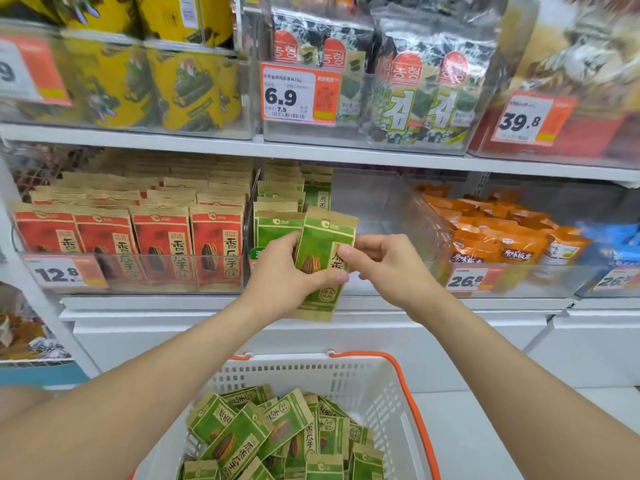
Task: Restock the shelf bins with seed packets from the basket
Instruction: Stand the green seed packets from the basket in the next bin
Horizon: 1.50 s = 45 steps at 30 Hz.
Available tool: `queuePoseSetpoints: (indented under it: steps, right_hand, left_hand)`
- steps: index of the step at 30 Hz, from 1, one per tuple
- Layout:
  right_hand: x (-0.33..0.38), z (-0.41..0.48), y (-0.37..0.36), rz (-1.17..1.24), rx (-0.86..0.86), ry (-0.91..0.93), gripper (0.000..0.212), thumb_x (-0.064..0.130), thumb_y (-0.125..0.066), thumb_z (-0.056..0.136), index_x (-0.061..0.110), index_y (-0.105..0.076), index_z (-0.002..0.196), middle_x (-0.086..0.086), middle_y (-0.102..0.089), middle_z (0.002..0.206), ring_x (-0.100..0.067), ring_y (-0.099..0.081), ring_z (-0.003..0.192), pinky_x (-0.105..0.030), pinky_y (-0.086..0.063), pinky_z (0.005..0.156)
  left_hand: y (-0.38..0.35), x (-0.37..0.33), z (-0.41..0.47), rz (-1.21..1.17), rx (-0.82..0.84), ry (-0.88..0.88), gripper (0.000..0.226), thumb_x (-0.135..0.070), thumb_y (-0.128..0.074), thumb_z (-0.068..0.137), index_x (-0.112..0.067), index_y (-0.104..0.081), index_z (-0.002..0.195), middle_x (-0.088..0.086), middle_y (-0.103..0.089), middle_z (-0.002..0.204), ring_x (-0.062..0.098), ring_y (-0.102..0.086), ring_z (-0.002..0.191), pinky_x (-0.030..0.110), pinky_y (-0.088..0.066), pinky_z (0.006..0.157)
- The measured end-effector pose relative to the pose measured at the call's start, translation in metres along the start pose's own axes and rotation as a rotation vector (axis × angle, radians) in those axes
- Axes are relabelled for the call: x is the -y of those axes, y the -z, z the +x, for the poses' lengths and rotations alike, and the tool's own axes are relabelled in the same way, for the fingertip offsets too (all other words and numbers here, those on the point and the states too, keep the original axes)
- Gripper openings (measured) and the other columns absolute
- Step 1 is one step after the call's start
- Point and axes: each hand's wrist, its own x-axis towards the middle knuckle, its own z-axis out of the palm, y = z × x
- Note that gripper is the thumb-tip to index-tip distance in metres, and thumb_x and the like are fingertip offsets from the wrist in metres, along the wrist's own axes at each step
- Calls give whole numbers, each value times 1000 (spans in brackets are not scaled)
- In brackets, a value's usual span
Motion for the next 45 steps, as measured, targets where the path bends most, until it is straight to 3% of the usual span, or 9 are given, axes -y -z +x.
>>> queuePoseSetpoints:
  steps: [5,12,17,21,24,27,34,40,45]
  right_hand:
    - [4,21,7,-72,-390,153,9,22,-80,93,14,-83,92,3,-79,77,-14,-73,68,-39,-61,64]
    - [3,47,8,-265,-694,389,4,21,-81,89,20,-80,86,14,-73,74,-3,-66,67,-24,-50,67]
    - [-29,90,-10,-607,-564,161,19,39,-73,94,22,-80,91,6,-78,83,-21,-72,81,-37,-57,74]
    - [-50,124,-19,-519,-530,-98,24,40,-73,93,17,-78,86,-8,-76,82,-37,-69,89,-37,-52,71]
    - [-47,153,-18,-427,-513,-153,24,33,-75,94,12,-74,84,-11,-73,81,-34,-66,85,-30,-38,68]
    - [-53,179,-24,-416,-415,-240,18,24,-73,92,8,-70,97,-11,-74,93,-33,-70,96,-34,-54,80]
    - [-60,199,-52,-514,-187,-405,71,15,-69,94,7,-30,154,-17,-55,135,-36,-57,128,-34,-43,89]
    - [-61,217,-52,-461,-339,-371,53,13,-65,92,12,-35,136,-9,-63,112,-27,-63,101,-31,-41,77]
    - [-66,217,-55,-567,-202,-482,68,10,-56,99,8,-18,156,-15,-60,135,-35,-61,124,-38,-50,99]
  left_hand:
    - [0,-18,10,189,-202,-134,58,-51,-89,78,-27,-61,123,-18,-70,110,-3,-65,99,15,-49,85]
    - [17,-5,37,962,-284,-359,60,-51,-55,89,-13,-53,136,8,-49,143,32,-45,131,48,-38,106]
    - [13,9,46,1183,-121,-281,68,-65,-39,95,-15,-48,139,13,-46,150,39,-40,138,56,-28,115]
    - [13,13,52,1236,-97,-244,65,-64,-37,94,-17,-47,138,12,-49,141,39,-44,125,57,-33,110]
    - [12,17,55,1231,-88,-244,64,-62,-38,93,-17,-49,137,12,-50,140,38,-44,126,56,-35,108]
    - [11,18,59,1221,-79,-244,61,-60,-39,91,-18,-50,133,11,-51,136,38,-44,123,55,-36,105]
    - [7,19,65,1212,-64,-232,59,-55,-42,87,-16,-53,130,12,-52,130,39,-46,118,56,-38,102]
    - [7,20,66,1205,-61,-235,57,-53,-44,86,-16,-53,128,11,-53,128,39,-47,116,56,-38,101]
    - [7,19,65,1200,-63,-241,55,-53,-43,86,-17,-52,128,10,-52,129,38,-47,116,56,-38,102]
